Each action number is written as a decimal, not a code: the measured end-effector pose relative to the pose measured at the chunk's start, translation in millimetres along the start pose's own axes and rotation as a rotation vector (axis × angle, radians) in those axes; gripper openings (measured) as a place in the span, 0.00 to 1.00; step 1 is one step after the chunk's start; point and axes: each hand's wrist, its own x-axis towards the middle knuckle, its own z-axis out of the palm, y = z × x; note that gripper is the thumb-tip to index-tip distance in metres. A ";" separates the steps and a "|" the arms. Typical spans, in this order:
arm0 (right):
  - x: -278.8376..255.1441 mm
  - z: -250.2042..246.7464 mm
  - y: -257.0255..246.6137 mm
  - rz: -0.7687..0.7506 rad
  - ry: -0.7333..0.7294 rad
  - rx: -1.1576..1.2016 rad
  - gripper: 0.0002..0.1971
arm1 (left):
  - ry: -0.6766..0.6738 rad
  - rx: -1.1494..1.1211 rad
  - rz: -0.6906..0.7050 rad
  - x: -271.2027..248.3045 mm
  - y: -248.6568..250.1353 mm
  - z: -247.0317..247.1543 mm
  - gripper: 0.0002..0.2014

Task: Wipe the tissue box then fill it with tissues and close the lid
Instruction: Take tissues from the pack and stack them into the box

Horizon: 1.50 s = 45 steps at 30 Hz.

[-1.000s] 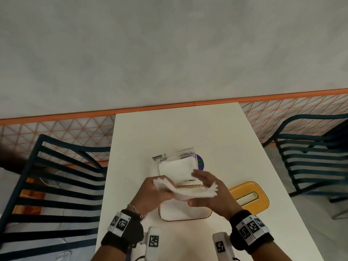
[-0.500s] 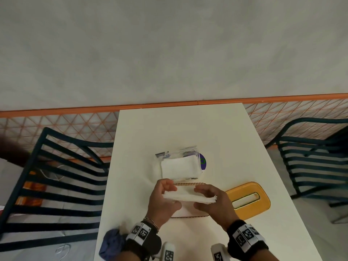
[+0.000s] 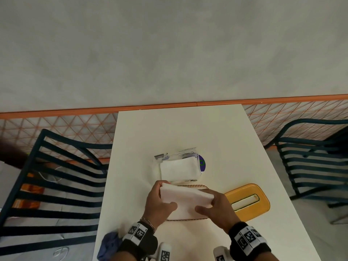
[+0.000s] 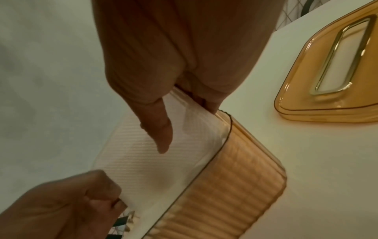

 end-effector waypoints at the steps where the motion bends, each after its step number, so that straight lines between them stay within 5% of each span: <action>1: -0.1 2.2 0.5 -0.010 0.011 -0.020 0.19 | 0.006 -0.007 -0.015 -0.1 -0.4 4.3 0.27; 17: 6.0 -13.9 -0.1 -0.043 0.002 -0.225 0.11 | 0.013 0.069 0.032 4.7 -8.7 -3.6 0.16; 23: 7.6 -17.2 -6.1 0.111 -0.023 -0.329 0.07 | -0.012 0.036 -0.056 2.2 -18.1 -17.3 0.24; 33: 16.5 2.4 -5.7 0.201 0.082 -0.521 0.05 | 0.161 0.130 -0.062 3.8 -28.0 -7.4 0.29; 45: 22.2 3.3 -13.1 0.265 0.046 -0.667 0.17 | 0.162 0.258 -0.009 3.2 -26.8 -4.7 0.30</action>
